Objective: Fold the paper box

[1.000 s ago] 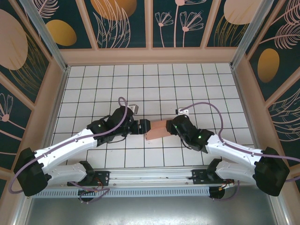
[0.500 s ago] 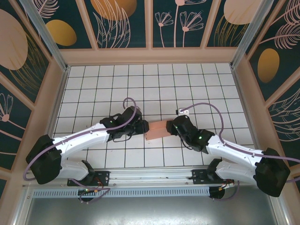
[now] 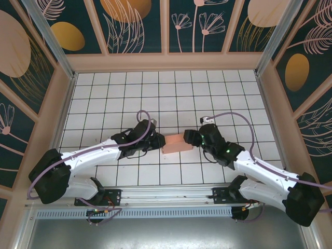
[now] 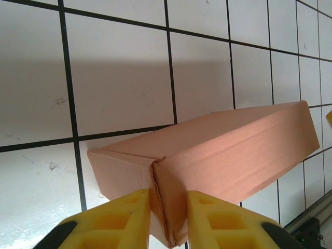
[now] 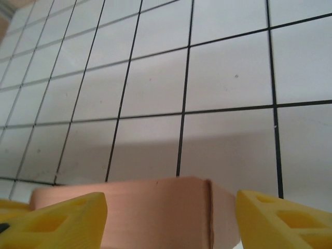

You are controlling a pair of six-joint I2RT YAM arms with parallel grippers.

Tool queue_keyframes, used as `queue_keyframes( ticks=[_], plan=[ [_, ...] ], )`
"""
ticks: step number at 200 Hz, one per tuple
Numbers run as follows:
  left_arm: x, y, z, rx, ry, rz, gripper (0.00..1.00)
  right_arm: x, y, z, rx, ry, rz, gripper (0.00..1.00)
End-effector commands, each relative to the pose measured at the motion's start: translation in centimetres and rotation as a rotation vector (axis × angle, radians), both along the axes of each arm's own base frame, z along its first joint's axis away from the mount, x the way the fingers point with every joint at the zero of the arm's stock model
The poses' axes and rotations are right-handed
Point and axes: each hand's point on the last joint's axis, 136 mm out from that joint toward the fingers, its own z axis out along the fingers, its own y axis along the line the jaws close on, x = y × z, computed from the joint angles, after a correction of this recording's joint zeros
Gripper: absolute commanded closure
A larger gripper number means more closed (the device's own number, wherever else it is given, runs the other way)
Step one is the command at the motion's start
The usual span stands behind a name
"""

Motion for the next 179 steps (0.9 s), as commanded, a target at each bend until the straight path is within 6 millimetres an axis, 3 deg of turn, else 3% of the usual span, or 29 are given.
queue_keyframes(
  ticks=[1,62,77,94,131,149,165,179],
  plan=[
    [-2.3,2.9,-5.2,0.157,0.134,0.003,0.79,0.3,-1.0,0.5,0.081,0.052,-0.051,0.39],
    [-2.6,2.9,-5.7,0.156,0.148,-0.004,0.84,-1.2,-2.3,-5.1,0.005,0.156,-0.039,0.67],
    [-2.7,2.9,-5.9,0.159,0.151,-0.009,0.85,-1.3,-2.9,-5.8,-0.007,0.170,-0.059,0.78],
    [-2.7,2.9,-5.9,0.159,0.152,-0.011,0.87,-1.3,-2.8,-5.7,0.000,0.164,-0.051,1.00],
    [-2.6,2.6,-6.0,0.153,0.149,-0.013,0.92,-0.9,-1.9,-3.7,0.043,0.126,-0.018,1.00],
    [-2.5,2.6,-6.1,0.155,0.149,-0.015,0.93,-0.6,-1.4,-2.3,0.065,0.096,-0.004,0.76],
    [-2.5,2.5,-6.2,0.156,0.150,-0.017,0.93,-0.3,-1.0,-1.3,0.079,0.074,0.010,0.62],
    [-2.5,2.6,-6.3,0.159,0.153,-0.016,0.92,-0.3,-1.0,-1.7,0.073,0.076,0.013,0.55]
  ],
)
